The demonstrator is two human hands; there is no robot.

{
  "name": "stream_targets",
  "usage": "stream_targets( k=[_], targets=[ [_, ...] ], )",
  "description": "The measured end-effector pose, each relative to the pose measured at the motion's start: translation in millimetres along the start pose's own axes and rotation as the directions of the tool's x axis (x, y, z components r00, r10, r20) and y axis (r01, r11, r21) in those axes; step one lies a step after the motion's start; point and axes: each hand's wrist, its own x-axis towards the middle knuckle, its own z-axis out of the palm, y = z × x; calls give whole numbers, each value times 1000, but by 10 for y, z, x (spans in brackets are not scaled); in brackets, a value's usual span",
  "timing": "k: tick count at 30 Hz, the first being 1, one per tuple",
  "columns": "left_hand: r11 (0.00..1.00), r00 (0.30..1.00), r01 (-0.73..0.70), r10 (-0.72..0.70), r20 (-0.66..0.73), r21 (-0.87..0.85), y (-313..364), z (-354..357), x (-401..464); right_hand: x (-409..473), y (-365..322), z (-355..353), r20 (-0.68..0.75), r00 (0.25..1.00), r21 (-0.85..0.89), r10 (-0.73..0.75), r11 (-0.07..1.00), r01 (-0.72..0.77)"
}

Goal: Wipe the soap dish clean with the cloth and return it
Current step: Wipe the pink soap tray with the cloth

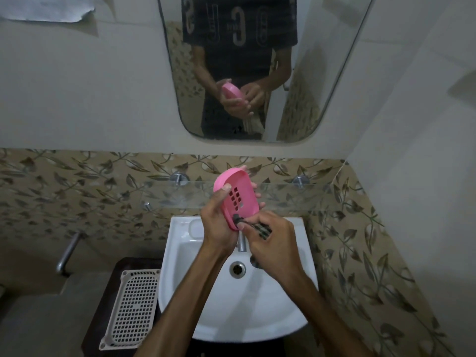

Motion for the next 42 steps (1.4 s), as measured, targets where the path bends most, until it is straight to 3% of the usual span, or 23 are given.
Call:
stream_targets(
  k=[3, 7, 10, 14, 20, 23, 25, 27, 30, 33, 38, 42],
  targets=[
    [1000, 1000, -19, 19, -6, 11, -12, 21, -13, 44, 57, -15, -61, 998, -19, 6, 1000, -7],
    [999, 1000, -24, 24, -4, -27, 8, 30, -31, -21, 0, 1, 0, 999, -23, -43, 999, 42],
    [999, 999, -33, 33, 7, 11, 5, 62, -37, 50, 86, -49, -101, 995, -74, -15, 997, 7],
    [998, 999, -50, 50, -10, -24, 17, 98, -29, -70, 52, 44, -38, 999, 70, 8, 998, -5],
    [998, 997, -63, 63, -34, 6, -22, 97, -50, 63, 168, 31, -9, 974, 337, 225, 918, -209],
    [998, 999, -13, 11, 30, 66, -7, 56, -61, 113, 199, 33, -18, 953, 396, 303, 877, -272],
    [995, 991, 90, -95, 97, 52, 93, -16, -40, 166, 249, -55, -47, 975, 286, 217, 938, -195],
    [977, 959, 208, -212, 187, 43, 231, -87, -12, 206, 237, -144, -46, 999, 102, 24, 995, -19],
    [938, 892, 347, -337, 302, 23, 361, -132, 3, 274, 184, -245, -8, 978, -90, -209, 974, 207],
    [912, 853, 407, -399, 337, 49, 455, -186, 20, 321, 142, -325, 50, 945, -160, -324, 931, 328],
    [897, 823, 414, -442, 356, 156, 537, -163, 44, 365, 148, -392, 139, 920, -242, -368, 888, 392],
    [921, 860, 386, -379, 342, 53, 446, -122, 18, 336, 117, -363, 69, 934, -256, -352, 898, 357]
  ],
)
